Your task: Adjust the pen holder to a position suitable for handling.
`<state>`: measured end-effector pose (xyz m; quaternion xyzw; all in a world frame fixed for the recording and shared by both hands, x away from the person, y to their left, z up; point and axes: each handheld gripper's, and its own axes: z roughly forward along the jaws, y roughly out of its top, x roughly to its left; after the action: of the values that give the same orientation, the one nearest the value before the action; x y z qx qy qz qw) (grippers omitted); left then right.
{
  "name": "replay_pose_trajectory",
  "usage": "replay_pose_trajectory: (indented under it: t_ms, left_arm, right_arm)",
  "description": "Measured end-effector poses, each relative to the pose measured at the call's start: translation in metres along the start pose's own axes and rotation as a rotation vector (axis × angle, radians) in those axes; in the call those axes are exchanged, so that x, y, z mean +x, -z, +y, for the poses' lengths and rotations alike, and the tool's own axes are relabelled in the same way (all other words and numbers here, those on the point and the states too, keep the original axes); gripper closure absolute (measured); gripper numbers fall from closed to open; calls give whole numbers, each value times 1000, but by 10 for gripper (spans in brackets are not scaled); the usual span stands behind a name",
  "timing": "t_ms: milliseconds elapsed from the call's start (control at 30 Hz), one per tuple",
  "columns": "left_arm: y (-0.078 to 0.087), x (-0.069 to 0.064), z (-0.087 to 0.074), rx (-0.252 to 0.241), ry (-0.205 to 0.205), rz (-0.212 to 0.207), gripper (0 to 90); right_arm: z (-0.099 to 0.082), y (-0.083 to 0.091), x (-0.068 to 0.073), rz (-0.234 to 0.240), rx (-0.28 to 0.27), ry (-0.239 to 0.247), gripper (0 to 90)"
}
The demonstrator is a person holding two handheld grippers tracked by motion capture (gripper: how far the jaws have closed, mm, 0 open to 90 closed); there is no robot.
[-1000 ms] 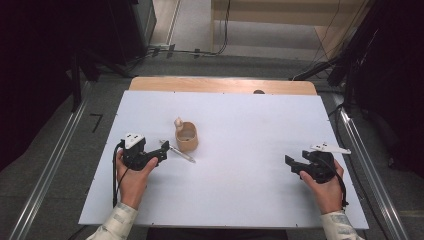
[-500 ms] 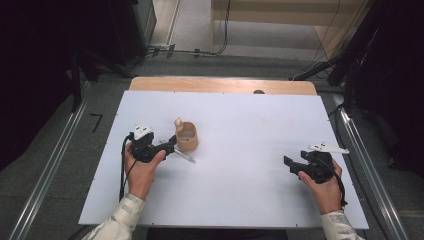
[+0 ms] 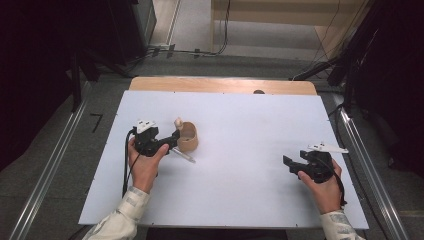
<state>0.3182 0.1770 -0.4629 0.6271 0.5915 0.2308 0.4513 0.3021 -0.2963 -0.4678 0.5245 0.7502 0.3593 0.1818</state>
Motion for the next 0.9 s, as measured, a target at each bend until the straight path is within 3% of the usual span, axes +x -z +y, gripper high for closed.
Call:
replay_pose_trajectory:
  t_ms: [267, 567, 700, 900]
  left_arm:
    - [-14, -9, 8, 18, -22, 5, 206]
    - [-34, -24, 5, 82, -117, 58, 274]
    - [-37, -25, 4, 93, -121, 68, 311]
    - [-41, -25, 4, 109, -117, 71, 452]
  right_arm:
    - [0, 1, 0, 0, 1, 1, 266]
    - [0, 2, 0, 2, -6, 9, 266]
    - [-1, 2, 0, 4, 0, 5, 266]
    - [-1, 2, 2, 4, -5, 16, 266]
